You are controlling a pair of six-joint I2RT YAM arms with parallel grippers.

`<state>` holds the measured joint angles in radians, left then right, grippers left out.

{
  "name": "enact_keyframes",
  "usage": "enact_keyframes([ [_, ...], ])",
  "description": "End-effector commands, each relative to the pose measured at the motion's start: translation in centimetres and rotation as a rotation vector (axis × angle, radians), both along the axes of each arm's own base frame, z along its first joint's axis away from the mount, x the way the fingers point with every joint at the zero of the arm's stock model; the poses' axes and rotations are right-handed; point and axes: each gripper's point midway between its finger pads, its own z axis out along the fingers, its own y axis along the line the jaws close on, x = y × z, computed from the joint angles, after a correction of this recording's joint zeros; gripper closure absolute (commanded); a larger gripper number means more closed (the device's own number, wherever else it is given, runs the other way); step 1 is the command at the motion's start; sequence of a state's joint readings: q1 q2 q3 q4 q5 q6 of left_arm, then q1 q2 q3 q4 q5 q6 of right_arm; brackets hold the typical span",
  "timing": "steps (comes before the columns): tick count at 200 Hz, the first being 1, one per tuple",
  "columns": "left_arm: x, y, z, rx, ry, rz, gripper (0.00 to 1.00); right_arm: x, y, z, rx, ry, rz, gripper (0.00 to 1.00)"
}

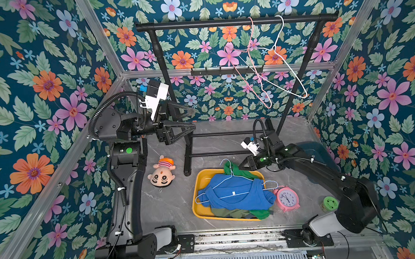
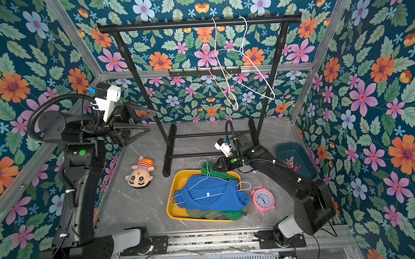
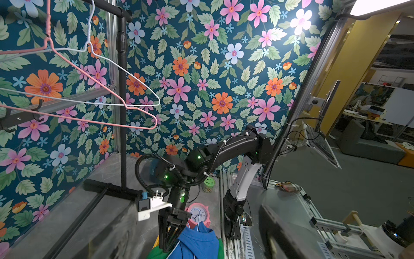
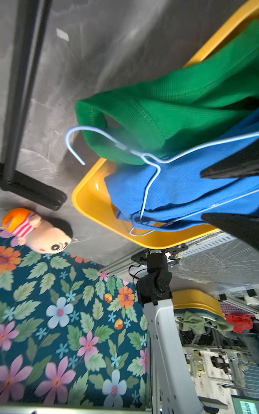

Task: Remove the clothespins securing tank tops to the hanger
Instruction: Pick up the hanger from the basket.

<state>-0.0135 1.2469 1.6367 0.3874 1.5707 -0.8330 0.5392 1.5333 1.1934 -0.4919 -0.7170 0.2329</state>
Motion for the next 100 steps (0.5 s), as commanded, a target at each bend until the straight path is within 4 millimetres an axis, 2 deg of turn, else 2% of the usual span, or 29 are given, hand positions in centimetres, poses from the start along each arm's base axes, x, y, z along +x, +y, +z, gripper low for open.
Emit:
enact_keyframes([
  [1, -0.7, 0.0, -0.2, 0.023, -0.012, -0.027, 0.13, 1.4, 1.5, -0.3, 0.009, -0.044, 0.038, 0.71],
  [17, -0.7, 0.0, -0.2, 0.022, -0.013, -0.027, 0.13, 2.1, 1.8, -1.4, -0.021, -0.035, 0.031, 0.71],
  [20, -0.7, 0.0, -0.2, 0.022, -0.013, -0.026, 0.13, 2.4, 1.9, -2.8, -0.045, -0.011, 0.028, 0.71],
  [26, -0.8, 0.0, -0.2, 0.024, -0.012, -0.029, 0.13, 2.5, 1.9, -3.6, -0.06, -0.003, 0.026, 0.71],
  [49, -0.7, 0.0, -0.5, 0.027, -0.009, -0.032, 0.13, 3.1, 2.0, -5.3, -0.113, -0.02, 0.018, 0.71],
  [100, -0.5, 0.0, -0.6, 0.028, -0.004, -0.034, 0.13, 2.6, 3.3, -7.0, -0.12, 0.035, 0.075, 0.72],
])
